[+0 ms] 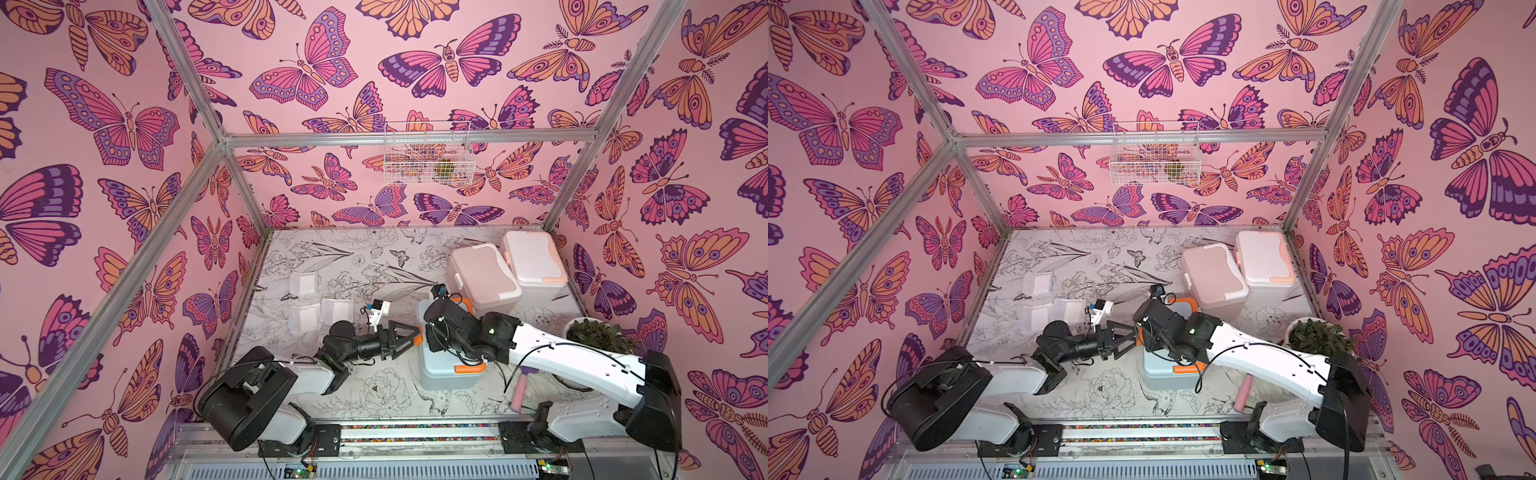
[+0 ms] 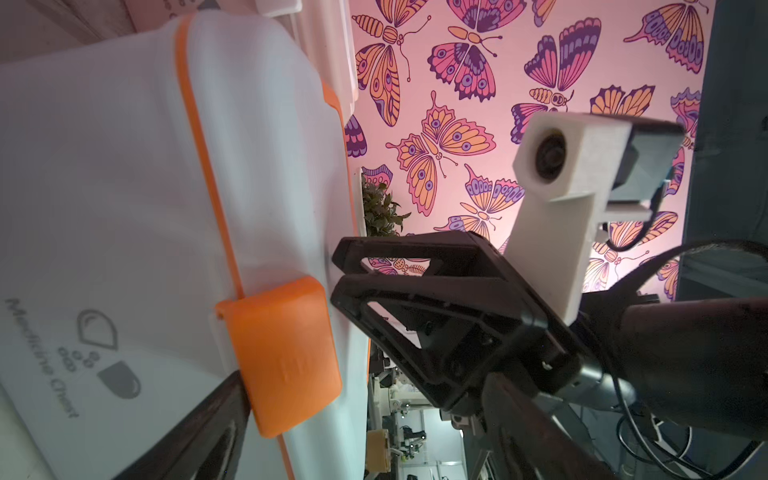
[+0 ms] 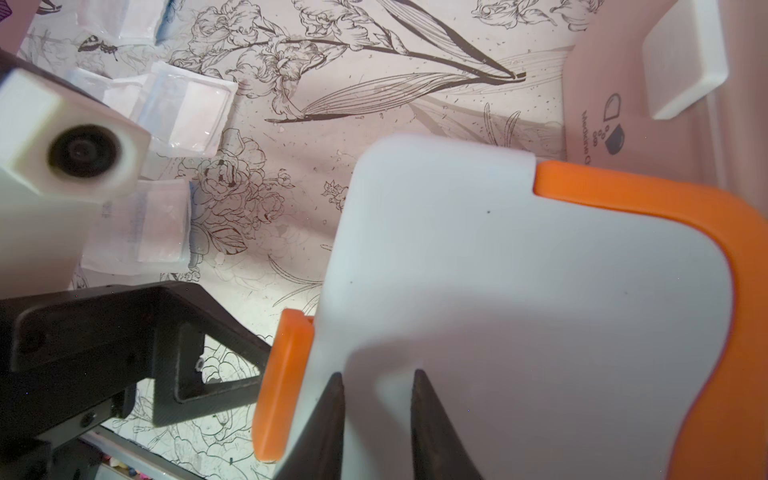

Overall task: Open first aid kits and take out gauze
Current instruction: Open the fastener of the first aid kit.

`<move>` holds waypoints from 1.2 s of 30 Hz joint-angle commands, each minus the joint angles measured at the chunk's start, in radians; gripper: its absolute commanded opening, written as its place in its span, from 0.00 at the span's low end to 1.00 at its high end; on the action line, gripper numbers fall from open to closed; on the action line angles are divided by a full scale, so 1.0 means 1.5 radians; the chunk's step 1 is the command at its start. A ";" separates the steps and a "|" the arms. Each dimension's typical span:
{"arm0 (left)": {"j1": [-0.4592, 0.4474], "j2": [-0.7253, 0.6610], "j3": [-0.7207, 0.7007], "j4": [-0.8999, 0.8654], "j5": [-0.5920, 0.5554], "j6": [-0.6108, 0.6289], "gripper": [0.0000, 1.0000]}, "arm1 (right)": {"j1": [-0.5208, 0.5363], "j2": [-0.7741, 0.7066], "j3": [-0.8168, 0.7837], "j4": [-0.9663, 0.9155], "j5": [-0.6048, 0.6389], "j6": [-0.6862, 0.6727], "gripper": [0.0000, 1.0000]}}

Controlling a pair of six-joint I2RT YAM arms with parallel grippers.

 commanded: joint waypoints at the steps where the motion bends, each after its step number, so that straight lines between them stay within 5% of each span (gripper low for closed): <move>1: 0.008 -0.054 0.000 0.118 0.039 -0.021 0.88 | 0.003 0.092 -0.095 -0.184 -0.090 0.016 0.29; 14: 0.062 -0.048 -0.052 0.008 0.033 0.001 0.85 | 0.005 0.046 0.012 -0.230 -0.061 -0.005 0.44; 17: 0.062 -0.129 -0.032 -0.168 0.022 0.069 0.85 | 0.005 0.015 0.033 -0.228 -0.051 -0.010 0.51; 25: 0.055 -0.425 0.143 -0.890 -0.133 0.335 0.89 | 0.005 -0.141 -0.026 -0.149 -0.019 -0.009 0.72; 30: -0.006 -0.430 0.276 -1.133 -0.271 0.416 0.88 | -0.010 -0.231 -0.081 -0.148 0.038 0.004 0.74; 36: -0.147 -0.294 0.430 -1.286 -0.442 0.477 0.88 | -0.052 -0.288 -0.146 -0.142 0.009 0.008 0.74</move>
